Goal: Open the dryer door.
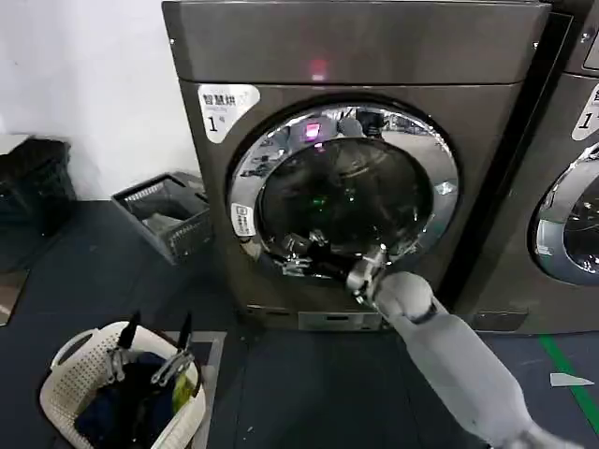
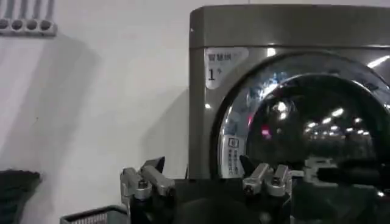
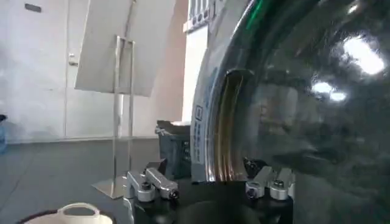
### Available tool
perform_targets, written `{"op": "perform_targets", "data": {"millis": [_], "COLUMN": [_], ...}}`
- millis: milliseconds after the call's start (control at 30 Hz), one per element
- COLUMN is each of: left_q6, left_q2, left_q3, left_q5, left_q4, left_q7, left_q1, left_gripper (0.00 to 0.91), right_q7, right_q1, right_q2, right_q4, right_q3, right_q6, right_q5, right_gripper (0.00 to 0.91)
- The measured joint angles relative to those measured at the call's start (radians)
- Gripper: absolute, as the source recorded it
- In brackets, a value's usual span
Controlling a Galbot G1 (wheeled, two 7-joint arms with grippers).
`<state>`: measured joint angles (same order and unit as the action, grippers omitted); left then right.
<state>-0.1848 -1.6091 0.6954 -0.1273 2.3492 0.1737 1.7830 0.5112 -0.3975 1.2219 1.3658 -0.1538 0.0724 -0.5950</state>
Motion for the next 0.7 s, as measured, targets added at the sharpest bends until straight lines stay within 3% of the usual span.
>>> {"op": "perform_targets", "data": {"millis": [400, 700], "left_q6": [0.029, -0.008], "left_q2": [0.0, 0.0], "left_q3": [0.009, 0.036], "left_q5": [0.008, 0.014], "left_q4": [0.021, 0.033], "left_q7": [-0.003, -0.003], "left_q1": [0.015, 0.017], "left_gripper": [0.907, 0.907], "right_q7": [0.012, 0.1], "right_q1": [0.075, 0.104], "right_q2": [0.089, 0.106], "right_q4": [-0.12, -0.149], "right_q3": [-0.043, -0.041], "right_q6": [-0.014, -0.016], "right_q5": [-0.002, 0.003], "right_gripper": [0.907, 0.907]}}
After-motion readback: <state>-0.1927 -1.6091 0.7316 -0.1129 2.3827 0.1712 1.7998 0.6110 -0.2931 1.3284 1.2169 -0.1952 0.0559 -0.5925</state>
